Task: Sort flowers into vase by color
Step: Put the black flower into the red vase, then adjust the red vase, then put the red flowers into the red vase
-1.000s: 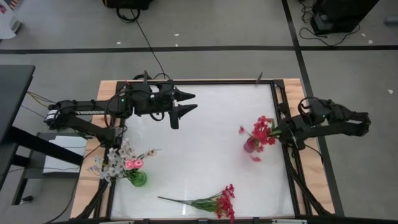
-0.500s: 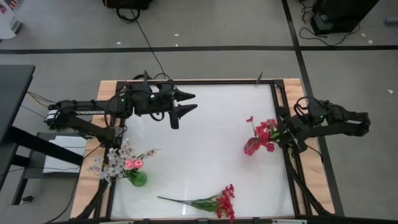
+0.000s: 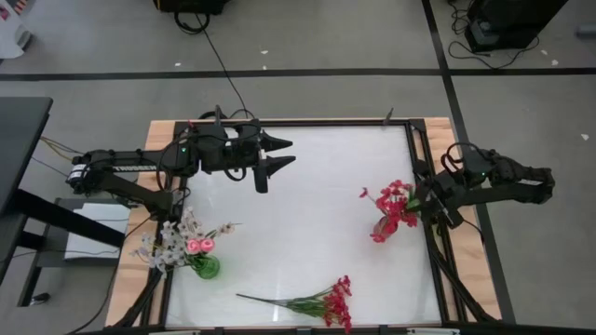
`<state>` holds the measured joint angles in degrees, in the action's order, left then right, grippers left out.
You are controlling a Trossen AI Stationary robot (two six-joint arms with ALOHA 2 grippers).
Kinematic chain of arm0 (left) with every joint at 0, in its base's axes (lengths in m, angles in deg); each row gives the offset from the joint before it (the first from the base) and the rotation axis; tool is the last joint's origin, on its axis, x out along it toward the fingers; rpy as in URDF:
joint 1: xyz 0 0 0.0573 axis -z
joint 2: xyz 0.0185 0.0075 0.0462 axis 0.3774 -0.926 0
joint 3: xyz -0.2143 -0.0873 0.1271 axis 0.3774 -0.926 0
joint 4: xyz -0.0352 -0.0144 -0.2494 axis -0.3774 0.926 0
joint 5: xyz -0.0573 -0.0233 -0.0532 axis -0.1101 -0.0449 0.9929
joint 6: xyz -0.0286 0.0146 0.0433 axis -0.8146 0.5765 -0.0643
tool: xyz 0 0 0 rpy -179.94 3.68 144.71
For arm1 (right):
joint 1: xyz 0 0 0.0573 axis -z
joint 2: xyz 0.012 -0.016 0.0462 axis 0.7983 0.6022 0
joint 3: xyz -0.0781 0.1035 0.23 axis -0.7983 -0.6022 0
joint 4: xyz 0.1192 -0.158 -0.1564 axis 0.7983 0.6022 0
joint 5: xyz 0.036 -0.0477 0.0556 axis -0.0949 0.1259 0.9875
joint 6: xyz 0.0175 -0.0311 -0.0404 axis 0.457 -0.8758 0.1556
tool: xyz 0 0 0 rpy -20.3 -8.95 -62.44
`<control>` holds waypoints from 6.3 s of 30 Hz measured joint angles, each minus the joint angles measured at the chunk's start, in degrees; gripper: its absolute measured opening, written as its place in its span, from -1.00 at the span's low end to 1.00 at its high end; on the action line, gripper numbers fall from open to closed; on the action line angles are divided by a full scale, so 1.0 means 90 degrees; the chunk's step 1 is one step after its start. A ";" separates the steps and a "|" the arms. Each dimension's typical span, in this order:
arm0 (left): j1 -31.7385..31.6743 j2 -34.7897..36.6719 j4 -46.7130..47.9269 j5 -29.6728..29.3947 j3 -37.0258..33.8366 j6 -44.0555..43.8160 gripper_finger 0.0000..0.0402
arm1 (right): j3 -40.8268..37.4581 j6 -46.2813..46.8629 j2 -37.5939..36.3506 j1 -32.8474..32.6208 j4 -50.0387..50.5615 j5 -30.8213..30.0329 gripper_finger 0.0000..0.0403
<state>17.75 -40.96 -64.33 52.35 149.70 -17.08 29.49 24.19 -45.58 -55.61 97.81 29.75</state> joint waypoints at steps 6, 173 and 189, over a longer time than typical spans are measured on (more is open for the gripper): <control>-0.0002 0.0000 0.0000 0.0000 0.0000 0.0000 0.09 | 0.0002 0.0565 0.0000 0.0000 -0.0051 -0.0338 -0.63; 0.0149 -0.0011 0.1028 0.0907 0.0229 -0.1087 0.09 | -0.0769 0.5597 0.4768 0.1926 -0.7864 -0.1478 -0.33; 0.0915 -0.2677 0.5984 0.1685 0.3750 0.0723 -0.04 | 0.0539 0.5373 0.5467 0.1477 -0.6571 -0.1693 -0.33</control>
<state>25.98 -65.06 -10.48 67.52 183.45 -10.57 34.34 72.54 3.62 -42.31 38.68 14.52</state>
